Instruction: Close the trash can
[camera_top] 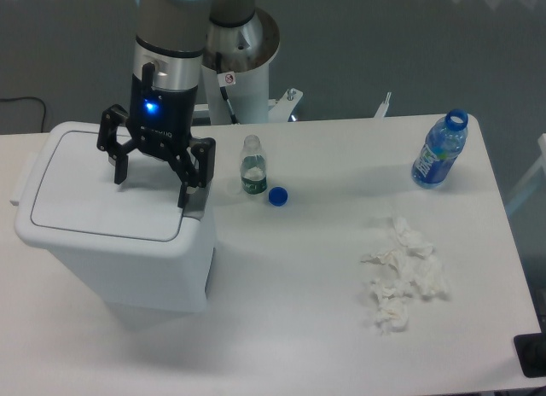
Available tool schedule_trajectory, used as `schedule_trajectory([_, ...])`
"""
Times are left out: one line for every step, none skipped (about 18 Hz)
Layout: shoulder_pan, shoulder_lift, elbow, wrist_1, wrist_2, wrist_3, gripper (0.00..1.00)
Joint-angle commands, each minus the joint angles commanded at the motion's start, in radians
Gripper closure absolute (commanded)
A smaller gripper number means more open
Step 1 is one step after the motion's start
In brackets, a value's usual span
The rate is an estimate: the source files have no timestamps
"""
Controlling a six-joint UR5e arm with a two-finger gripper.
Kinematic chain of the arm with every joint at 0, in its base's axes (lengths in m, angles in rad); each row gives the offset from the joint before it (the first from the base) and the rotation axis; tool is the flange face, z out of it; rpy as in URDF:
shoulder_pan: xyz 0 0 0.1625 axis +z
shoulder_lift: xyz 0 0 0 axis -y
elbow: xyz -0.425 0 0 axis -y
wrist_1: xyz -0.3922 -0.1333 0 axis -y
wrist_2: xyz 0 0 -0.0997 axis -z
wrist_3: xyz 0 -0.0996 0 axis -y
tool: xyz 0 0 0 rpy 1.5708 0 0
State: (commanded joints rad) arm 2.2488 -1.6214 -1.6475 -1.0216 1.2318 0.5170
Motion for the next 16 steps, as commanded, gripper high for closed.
schedule_trajectory([0.0,0.0,-0.002,0.0,0.0,0.0,0.0])
schedule_trajectory([0.0,0.0,-0.005,0.0,0.0,0.0,0.0])
schedule_trajectory([0.0,0.0,-0.006,0.0,0.0,0.0,0.0])
schedule_trajectory([0.0,0.0,-0.008,0.0,0.0,0.0,0.0])
schedule_trajectory([-0.002,0.0,-0.009,0.0,0.0,0.0,0.0])
schedule_trajectory([-0.002,0.0,-0.009,0.0,-0.002,0.0,0.0])
schedule_trajectory([0.0,0.002,-0.009,0.0,-0.002,0.0,0.0])
schedule_trajectory([0.0,0.002,-0.009,0.0,-0.002,0.0,0.0])
schedule_trajectory([-0.002,0.002,-0.009,0.0,-0.002,0.0,0.0])
schedule_trajectory([-0.002,0.002,-0.009,0.002,-0.002,0.0,0.0])
schedule_trajectory([0.0,0.002,-0.009,0.002,-0.002,0.0,0.0])
schedule_trajectory([0.0,0.003,-0.008,0.003,-0.003,0.002,0.0])
schedule_trajectory([0.0,0.003,-0.003,0.003,-0.003,0.0,0.0])
schedule_trajectory([0.002,0.003,0.001,0.002,-0.003,0.0,0.0])
schedule_trajectory([0.002,0.003,0.003,0.0,-0.003,0.0,0.0])
schedule_trajectory([0.003,0.005,0.011,-0.003,-0.006,0.0,0.0])
